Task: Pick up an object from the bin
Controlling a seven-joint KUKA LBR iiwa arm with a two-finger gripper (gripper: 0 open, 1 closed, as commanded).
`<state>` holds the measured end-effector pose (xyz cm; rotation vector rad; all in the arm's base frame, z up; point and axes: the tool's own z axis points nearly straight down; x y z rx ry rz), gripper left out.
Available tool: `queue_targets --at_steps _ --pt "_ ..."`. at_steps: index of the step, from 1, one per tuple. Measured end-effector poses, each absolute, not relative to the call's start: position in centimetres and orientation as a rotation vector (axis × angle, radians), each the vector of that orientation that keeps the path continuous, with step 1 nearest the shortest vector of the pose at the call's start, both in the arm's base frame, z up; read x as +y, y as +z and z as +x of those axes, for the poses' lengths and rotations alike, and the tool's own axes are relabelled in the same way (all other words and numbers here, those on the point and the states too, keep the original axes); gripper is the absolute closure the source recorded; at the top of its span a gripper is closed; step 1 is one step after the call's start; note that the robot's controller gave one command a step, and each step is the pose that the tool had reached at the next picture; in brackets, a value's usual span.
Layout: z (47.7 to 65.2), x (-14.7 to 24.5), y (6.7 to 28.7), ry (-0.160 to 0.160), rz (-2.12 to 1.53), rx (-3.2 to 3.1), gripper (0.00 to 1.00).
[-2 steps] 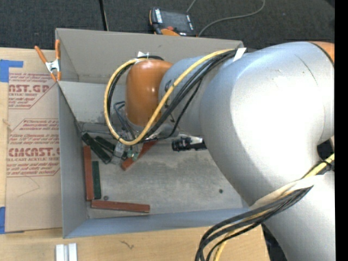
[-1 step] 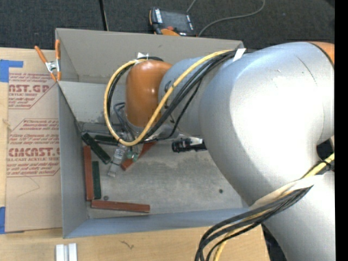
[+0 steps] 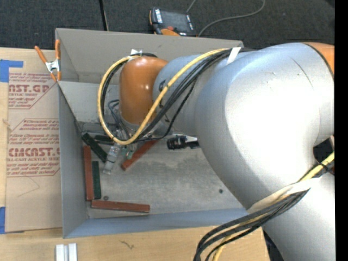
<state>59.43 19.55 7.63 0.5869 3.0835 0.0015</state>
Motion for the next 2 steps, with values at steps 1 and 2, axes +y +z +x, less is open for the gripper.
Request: queue_targets --at_steps 1,2 --pt "59.29 19.47 7.59 -0.004 0.589 3.091 1.00" --pt "59.39 19.52 7.59 0.001 0.588 3.085 0.00"
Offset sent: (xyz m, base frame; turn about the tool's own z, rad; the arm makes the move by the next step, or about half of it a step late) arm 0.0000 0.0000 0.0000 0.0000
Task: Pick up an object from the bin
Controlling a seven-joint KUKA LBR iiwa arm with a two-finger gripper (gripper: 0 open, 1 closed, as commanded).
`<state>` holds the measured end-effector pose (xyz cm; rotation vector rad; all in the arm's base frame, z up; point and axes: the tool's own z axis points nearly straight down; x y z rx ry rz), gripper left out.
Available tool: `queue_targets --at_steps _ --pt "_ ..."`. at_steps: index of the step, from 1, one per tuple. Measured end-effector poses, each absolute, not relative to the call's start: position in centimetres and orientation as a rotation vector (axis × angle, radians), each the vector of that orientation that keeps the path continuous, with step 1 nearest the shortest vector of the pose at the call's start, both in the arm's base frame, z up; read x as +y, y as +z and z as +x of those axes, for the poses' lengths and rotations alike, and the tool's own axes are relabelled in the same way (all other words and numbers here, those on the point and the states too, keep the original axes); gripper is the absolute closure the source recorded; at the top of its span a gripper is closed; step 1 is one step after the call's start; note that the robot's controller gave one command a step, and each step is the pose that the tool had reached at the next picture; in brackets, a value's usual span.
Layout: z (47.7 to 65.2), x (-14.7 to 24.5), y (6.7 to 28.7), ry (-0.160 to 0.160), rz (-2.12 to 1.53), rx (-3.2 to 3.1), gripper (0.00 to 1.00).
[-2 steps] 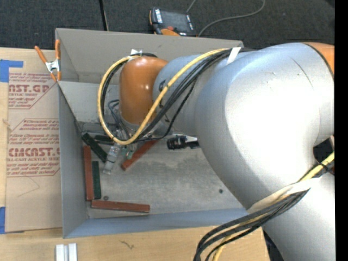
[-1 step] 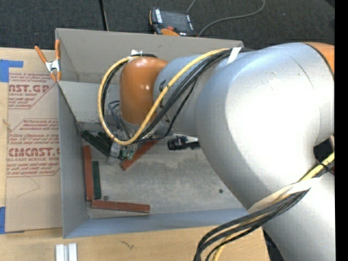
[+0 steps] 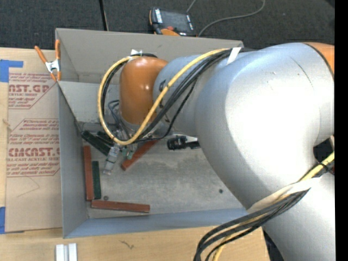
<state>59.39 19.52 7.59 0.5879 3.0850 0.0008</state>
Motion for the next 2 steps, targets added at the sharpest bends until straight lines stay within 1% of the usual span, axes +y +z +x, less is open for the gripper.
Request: queue_targets --at_steps 1,2 --pt "59.40 19.54 7.65 0.001 0.588 3.085 1.00" --pt "59.37 19.52 7.59 0.000 0.588 3.086 0.00"
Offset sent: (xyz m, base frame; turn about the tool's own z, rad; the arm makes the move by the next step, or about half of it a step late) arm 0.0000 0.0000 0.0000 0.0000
